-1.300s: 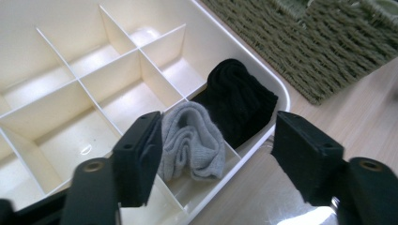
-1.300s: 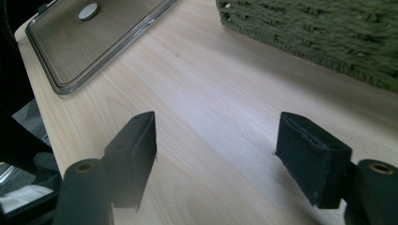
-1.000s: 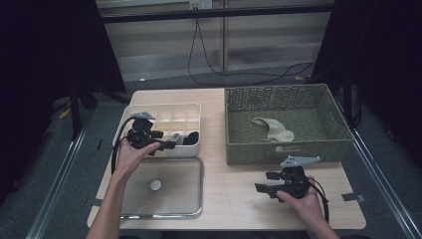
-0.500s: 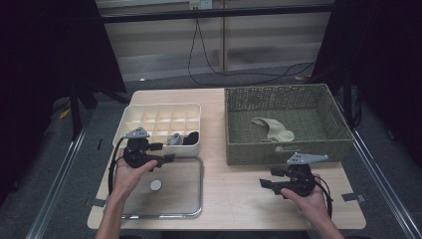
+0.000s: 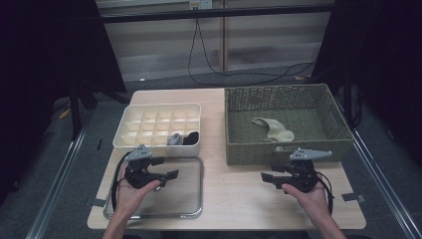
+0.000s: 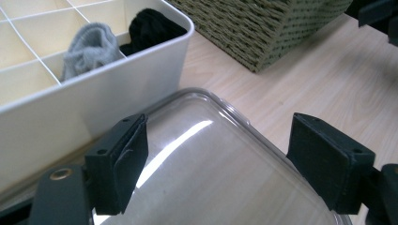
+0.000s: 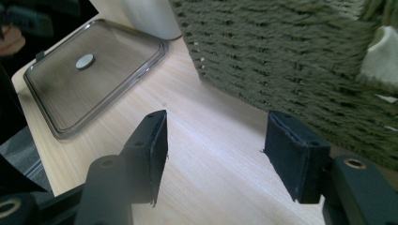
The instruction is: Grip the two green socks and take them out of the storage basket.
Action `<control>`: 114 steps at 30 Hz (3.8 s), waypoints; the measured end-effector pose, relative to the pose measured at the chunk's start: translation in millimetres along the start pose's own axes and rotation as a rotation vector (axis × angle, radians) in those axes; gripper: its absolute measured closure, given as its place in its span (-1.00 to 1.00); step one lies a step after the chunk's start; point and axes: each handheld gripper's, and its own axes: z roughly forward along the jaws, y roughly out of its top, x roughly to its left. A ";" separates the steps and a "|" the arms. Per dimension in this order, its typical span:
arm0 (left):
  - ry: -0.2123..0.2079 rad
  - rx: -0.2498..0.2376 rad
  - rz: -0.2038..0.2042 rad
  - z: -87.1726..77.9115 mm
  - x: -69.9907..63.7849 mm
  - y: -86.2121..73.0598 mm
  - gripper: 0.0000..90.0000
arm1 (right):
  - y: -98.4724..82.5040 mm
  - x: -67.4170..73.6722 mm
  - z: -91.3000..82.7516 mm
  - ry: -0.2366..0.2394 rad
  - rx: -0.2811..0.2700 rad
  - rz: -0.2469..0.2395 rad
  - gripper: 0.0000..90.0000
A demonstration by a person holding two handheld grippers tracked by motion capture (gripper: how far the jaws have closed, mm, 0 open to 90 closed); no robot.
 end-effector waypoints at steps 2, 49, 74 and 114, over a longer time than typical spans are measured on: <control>-0.011 -0.012 -0.006 -2.2 -5.4 -5.9 -0.60 | 1.3 -0.2 -1.4 0.003 -0.010 -0.003 -0.09; -0.053 0.056 0.011 7.4 -46.1 -41.8 -0.66 | 116.5 -64.7 -6.0 -0.069 0.048 -0.049 0.03; -0.051 0.060 0.030 7.0 -45.5 -40.2 -0.65 | 166.2 -120.0 55.4 -0.146 0.231 -0.013 0.12; -0.056 0.050 -0.003 11.6 -37.1 -38.3 -0.68 | 151.1 -162.8 105.2 -0.181 0.388 0.121 1.00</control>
